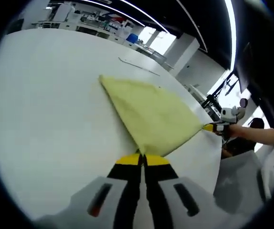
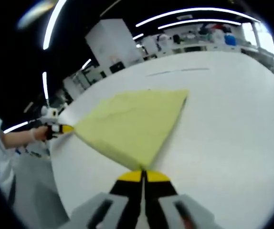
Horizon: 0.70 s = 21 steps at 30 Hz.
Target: Fold the garment on the visible template until the final outline fits inside the template.
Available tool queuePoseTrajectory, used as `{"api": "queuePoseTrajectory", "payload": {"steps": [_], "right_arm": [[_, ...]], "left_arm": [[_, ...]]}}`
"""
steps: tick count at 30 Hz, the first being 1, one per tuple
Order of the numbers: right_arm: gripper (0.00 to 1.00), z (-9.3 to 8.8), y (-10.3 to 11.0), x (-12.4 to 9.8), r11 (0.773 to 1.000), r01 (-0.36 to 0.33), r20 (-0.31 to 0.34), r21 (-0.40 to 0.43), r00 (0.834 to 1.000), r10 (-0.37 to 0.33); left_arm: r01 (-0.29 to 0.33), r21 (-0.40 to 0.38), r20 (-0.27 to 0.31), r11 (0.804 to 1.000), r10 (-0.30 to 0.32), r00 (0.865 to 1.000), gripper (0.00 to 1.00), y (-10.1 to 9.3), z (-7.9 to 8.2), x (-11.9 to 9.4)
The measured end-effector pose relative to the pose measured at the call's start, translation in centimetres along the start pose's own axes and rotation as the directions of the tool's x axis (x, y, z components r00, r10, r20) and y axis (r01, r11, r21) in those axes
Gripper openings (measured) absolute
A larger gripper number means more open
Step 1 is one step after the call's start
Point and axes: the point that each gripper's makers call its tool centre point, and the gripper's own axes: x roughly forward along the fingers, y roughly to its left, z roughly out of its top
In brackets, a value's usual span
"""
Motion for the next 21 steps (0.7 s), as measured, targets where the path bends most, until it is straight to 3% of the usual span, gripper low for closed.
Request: {"api": "queuePoseTrajectory", "payload": {"steps": [6,12,21], "right_arm": [[0.0,0.8,-0.2,-1.0,0.997,-0.004,-0.01,-0.075,1.0,0.003],[0.0,1.2,1.5,-1.9,0.98,-0.051,-0.038,-0.192,0.998,0.045],[0.0,-0.9,2.5,-2.5,0.977,-0.061,-0.069,-0.204,0.996,0.048]], "left_arm": [[0.002,-0.001,0.027,1.0,-0.002,1.0,0.0,-0.3,0.9,-0.7],[0.004,0.011,0.044,1.0,-0.005,0.999,0.0,-0.6,1.7,-1.2],[0.004,0.006,0.011,1.0,-0.004,1.0,0.0,-1.2,-0.1,-1.5]]}}
